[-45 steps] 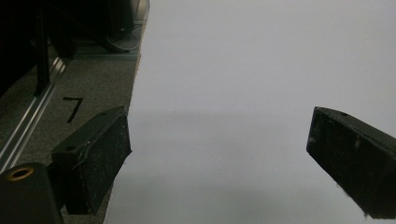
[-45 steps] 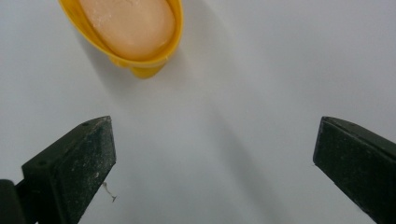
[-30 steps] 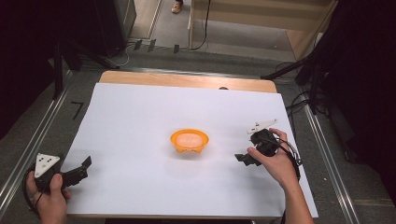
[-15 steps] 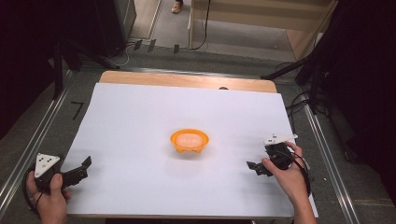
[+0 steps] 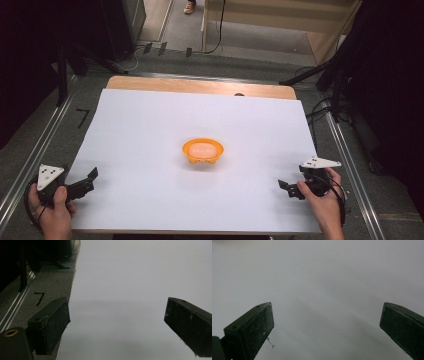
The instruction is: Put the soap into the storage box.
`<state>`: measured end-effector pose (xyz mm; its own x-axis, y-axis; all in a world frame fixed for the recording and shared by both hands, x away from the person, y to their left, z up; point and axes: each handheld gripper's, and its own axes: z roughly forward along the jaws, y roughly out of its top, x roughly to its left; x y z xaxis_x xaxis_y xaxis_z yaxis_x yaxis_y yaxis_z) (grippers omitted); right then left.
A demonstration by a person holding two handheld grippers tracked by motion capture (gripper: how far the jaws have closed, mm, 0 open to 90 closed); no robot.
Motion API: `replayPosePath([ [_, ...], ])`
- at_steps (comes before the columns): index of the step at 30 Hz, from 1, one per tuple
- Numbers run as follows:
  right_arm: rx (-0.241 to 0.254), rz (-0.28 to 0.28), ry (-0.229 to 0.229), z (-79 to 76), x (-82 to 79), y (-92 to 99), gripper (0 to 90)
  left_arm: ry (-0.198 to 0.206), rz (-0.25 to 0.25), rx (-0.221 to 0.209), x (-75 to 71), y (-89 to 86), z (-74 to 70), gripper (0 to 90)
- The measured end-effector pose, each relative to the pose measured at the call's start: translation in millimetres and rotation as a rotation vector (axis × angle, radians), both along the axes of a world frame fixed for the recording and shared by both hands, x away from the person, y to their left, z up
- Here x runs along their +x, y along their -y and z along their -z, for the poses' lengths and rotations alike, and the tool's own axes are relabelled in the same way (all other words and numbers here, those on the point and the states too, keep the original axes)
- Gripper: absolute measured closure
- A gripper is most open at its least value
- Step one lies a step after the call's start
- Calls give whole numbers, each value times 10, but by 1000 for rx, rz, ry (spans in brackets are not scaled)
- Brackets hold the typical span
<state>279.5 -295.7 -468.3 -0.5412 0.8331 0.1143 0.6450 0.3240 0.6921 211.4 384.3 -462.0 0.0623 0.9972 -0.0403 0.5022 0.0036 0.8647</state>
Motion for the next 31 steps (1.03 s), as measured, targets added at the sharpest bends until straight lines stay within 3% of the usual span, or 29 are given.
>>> replayPosePath([
  [10, 85, 98, 74, 179, -313, 329, 0, 5, -1, -5, -5, -2, 0, 68],
  [13, 131, 126, 121, 186, -401, 431, 0, 1, 0, -3, -3, -1, -1, 68],
  [16, 143, 164, 153, 178, -471, 517, 0, 7, -3, -6, -5, -4, 1, 68],
  [22, 239, 198, 210, 203, -578, 649, 0, 9, -1, -15, -7, -15, 0, 68],
  [25, 274, 208, 225, 217, -600, 679, 0, 4, -3, -17, -3, -19, 0, 68],
  [31, 281, 219, 226, 231, -602, 692, 0, 3, -1, -17, -4, -19, -1, 68],
])
